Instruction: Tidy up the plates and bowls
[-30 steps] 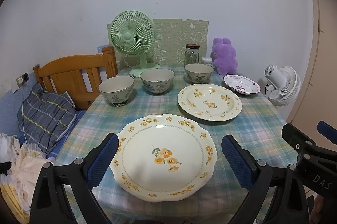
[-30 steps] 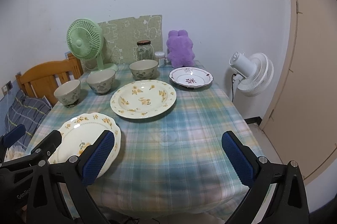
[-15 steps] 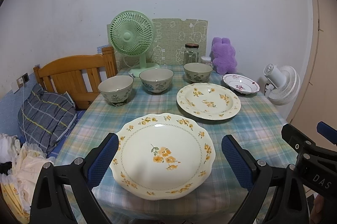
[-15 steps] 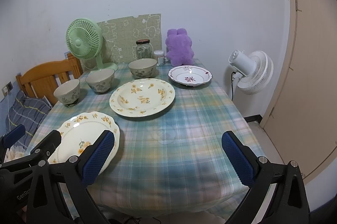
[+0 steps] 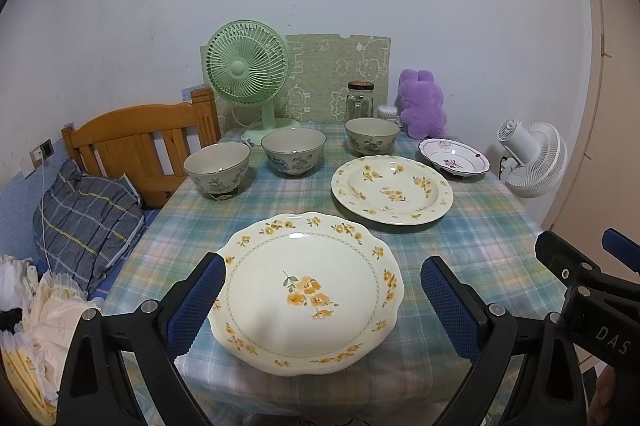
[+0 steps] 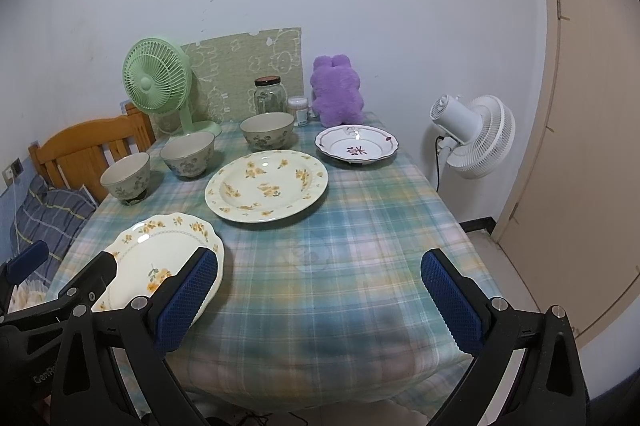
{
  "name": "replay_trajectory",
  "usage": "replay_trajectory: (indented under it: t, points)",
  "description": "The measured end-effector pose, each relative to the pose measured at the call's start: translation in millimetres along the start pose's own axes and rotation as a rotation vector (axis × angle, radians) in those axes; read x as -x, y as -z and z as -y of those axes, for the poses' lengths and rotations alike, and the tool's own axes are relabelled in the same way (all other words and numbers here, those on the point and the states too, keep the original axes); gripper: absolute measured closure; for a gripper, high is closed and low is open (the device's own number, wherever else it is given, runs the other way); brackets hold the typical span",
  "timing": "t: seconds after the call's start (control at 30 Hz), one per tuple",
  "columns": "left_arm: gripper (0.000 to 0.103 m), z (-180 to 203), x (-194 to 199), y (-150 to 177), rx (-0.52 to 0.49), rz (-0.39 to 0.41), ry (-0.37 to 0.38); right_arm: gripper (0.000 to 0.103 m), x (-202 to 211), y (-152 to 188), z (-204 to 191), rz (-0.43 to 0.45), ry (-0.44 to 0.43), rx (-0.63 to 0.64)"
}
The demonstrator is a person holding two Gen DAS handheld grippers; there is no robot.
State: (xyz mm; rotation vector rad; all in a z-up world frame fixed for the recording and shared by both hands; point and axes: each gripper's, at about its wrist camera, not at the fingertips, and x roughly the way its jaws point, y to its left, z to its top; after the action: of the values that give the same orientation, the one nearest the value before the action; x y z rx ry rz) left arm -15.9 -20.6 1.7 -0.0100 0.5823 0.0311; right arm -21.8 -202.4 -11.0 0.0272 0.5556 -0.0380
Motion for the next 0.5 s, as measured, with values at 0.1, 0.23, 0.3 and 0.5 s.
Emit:
replay_trajectory:
  t: [0.1, 0.23, 0.3, 0.5]
  points:
    - [0.004, 0.3, 0.0, 0.3, 0.000, -0.001, 0.000, 0.000, 1.2, 0.5, 1.0, 0.002, 0.001, -0.001]
    - [0.004, 1.1, 0.8, 0.0, -0.003, -0.003, -0.001, 0.000, 1.4, 0.4, 1.9, -0.001, 0.000, -0.005]
    - [0.004, 0.9, 0.9, 0.0, -0.002, -0.005, -0.002, 0.000, 0.9, 0.6, 1.9, 0.000, 0.000, -0.005]
    - [0.005, -4.2, -3.4, -3.4, -0.010, -0.017, -0.003, 0.000, -0.8, -3.4, -3.2, -0.010, -0.008, -0.016]
